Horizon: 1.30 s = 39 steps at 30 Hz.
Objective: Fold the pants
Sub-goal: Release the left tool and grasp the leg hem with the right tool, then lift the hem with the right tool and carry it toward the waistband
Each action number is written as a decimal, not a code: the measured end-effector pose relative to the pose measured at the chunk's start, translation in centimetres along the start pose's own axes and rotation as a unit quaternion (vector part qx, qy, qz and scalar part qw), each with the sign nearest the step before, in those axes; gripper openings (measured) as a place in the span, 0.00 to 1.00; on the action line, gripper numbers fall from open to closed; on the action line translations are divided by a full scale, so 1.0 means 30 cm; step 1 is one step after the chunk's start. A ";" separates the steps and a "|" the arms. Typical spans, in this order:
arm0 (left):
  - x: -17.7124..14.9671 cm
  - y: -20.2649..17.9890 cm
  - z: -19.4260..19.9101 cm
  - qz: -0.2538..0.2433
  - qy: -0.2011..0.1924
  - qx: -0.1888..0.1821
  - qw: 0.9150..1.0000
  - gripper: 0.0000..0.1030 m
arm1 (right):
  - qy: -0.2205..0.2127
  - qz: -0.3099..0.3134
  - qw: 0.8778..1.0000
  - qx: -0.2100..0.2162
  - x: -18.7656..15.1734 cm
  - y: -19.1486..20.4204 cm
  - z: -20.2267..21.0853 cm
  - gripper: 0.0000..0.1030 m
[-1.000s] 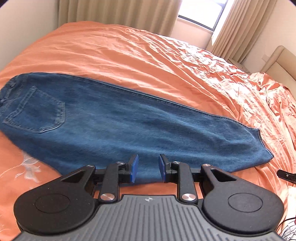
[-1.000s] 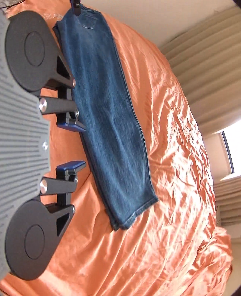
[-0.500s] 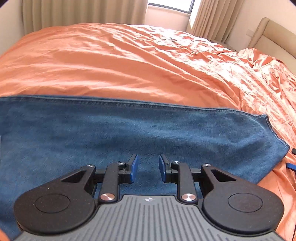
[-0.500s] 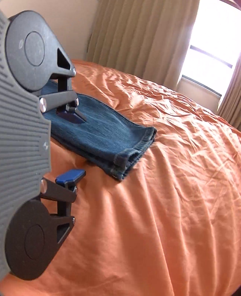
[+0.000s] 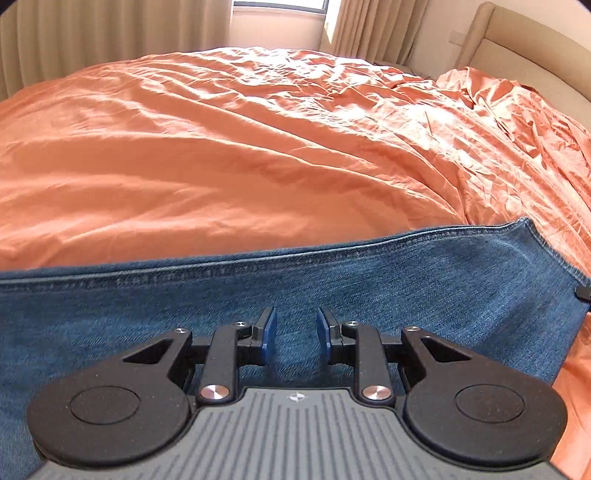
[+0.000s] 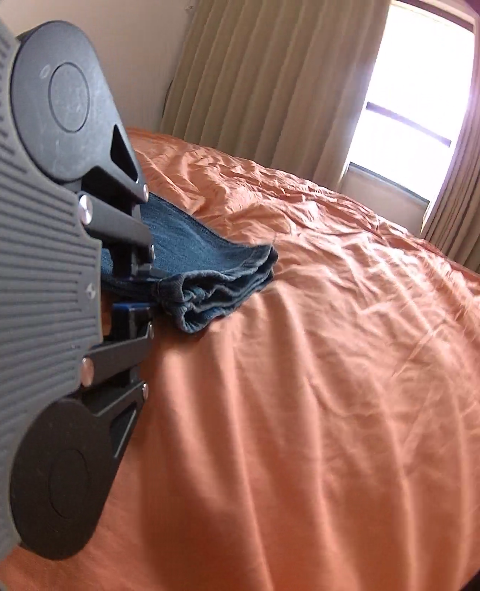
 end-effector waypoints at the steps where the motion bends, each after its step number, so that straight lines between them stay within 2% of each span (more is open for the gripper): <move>1: 0.007 -0.018 -0.018 -0.009 0.001 0.000 1.000 0.29 | -0.005 0.009 1.000 -0.003 0.007 0.014 0.006 0.03; 7: 0.051 -0.095 -0.161 -0.046 0.008 0.025 0.999 0.25 | -0.009 0.017 1.000 -0.021 0.004 0.000 0.019 0.03; 12: 0.086 -0.161 -0.233 -0.081 0.001 0.047 0.996 0.16 | -0.009 0.020 0.999 -0.023 0.004 -0.013 0.009 0.02; 15: 0.099 -0.179 -0.220 -0.081 -0.007 0.060 0.995 0.15 | -0.010 0.023 0.999 -0.025 -0.004 -0.018 0.010 0.03; 17: 0.085 -0.198 -0.177 -0.100 -0.018 0.060 0.993 0.16 | -0.012 0.023 0.999 -0.025 -0.006 -0.019 0.012 0.02; 21: 0.005 -0.240 -0.078 -0.141 -0.023 0.052 0.988 0.16 | -0.018 0.030 0.999 -0.023 -0.011 -0.020 0.016 0.03; 26: -0.150 -0.284 -0.033 -0.164 0.017 0.035 0.986 0.16 | -0.031 0.022 0.999 -0.024 -0.020 -0.019 0.032 0.03; 30: -0.248 -0.319 0.011 -0.149 0.030 0.021 0.988 0.14 | -0.044 0.013 0.999 -0.025 -0.027 -0.019 0.042 0.03; 33: -0.326 -0.335 0.054 -0.141 0.031 0.022 0.989 0.07 | -0.052 0.001 0.998 -0.024 -0.033 -0.021 0.045 0.03; 36: -0.372 -0.336 0.101 -0.117 0.025 0.014 0.993 0.03 | -0.059 0.037 0.997 -0.032 -0.027 0.015 0.058 0.03; 39: -0.417 -0.335 0.146 -0.085 0.039 -0.014 0.996 0.03 | -0.071 0.076 0.994 -0.035 -0.020 0.071 0.074 0.03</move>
Point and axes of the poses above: each gripper's, at about its wrist camera, not at the fingertips, and z roughly against the way its jaws point, y to its left, x to its top, the point moved 10 cm from there along -z, roughly the way its jaws point, and after that the axes turned 12 degrees about z, right-handed, at the moved point
